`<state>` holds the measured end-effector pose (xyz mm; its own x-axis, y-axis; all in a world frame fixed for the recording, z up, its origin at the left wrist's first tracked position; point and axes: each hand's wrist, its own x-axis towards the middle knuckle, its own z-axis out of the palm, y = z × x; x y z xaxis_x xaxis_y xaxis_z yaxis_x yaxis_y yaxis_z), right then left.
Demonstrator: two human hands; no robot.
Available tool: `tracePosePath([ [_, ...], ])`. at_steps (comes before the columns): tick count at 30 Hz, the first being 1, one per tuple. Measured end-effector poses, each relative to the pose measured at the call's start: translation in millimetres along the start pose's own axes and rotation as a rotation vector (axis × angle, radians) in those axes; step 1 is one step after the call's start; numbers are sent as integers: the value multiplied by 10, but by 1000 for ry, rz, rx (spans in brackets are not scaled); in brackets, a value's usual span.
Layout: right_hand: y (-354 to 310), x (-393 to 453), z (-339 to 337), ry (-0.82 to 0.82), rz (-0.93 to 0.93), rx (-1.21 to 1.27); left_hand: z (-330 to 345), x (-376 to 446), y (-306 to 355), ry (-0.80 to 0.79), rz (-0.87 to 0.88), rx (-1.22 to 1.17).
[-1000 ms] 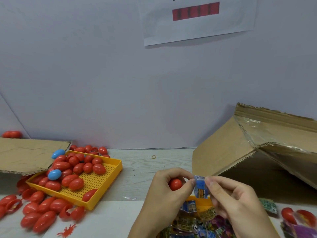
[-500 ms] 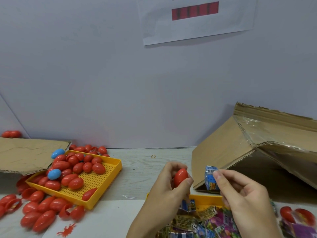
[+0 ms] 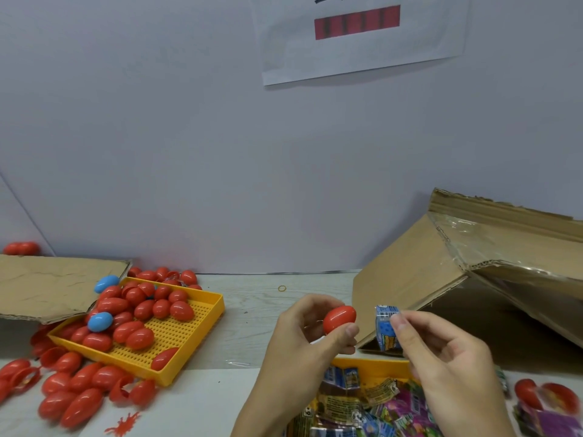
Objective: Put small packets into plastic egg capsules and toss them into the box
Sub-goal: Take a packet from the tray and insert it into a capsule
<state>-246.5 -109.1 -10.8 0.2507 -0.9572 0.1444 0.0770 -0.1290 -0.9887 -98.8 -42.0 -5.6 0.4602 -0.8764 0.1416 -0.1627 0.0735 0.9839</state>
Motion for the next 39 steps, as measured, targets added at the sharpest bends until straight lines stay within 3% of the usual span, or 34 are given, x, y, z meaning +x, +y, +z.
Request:
tracePosePath([
  [26, 20, 15, -28, -31, 2, 5, -6, -8, 20, -26, 93, -17],
  [39, 40, 21, -10, 0, 3, -9, -14, -16, 31, -112, 119, -54],
])
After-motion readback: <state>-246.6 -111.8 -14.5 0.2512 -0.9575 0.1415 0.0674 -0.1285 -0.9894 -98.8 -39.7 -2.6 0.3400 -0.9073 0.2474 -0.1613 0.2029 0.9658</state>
